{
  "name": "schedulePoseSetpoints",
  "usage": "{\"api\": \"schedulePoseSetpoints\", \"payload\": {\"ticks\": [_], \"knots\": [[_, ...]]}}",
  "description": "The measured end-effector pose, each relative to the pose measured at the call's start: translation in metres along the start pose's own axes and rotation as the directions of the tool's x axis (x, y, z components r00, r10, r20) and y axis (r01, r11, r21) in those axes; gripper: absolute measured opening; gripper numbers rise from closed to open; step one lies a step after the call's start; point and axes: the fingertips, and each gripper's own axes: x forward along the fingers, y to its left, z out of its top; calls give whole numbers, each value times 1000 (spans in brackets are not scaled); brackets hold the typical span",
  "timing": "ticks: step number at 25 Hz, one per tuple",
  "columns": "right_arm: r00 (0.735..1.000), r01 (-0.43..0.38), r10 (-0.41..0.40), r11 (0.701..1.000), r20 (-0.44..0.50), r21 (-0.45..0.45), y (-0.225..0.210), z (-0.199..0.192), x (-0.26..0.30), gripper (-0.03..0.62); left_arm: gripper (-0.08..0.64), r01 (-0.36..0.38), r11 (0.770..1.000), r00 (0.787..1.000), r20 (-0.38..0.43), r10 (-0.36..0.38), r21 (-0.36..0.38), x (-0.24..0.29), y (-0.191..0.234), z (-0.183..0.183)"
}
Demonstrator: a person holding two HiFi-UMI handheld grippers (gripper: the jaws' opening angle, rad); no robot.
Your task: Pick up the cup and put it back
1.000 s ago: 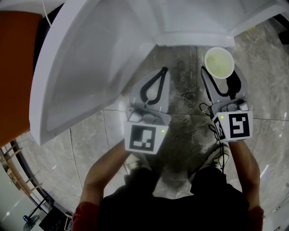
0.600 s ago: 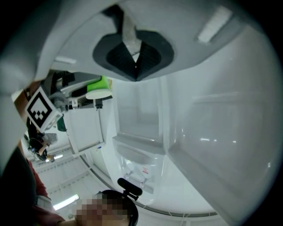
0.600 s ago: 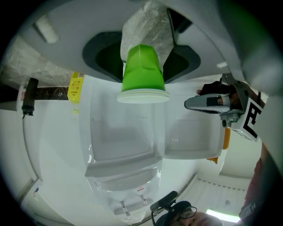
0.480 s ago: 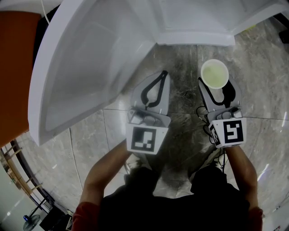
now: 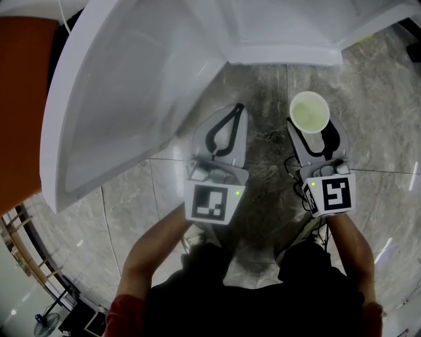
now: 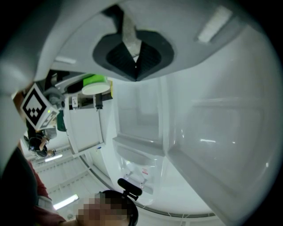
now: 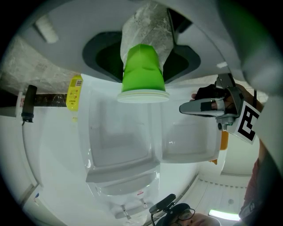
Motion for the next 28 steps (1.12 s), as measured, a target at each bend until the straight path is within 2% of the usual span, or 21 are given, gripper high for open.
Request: {"api": "schedulePoseSetpoints", "payload": {"ticks": [28], "knots": [[1000, 17, -16, 1000, 17, -7, -15, 9, 22, 282, 0, -7, 1000, 1000, -17, 6, -22, 4, 4, -7]]}}
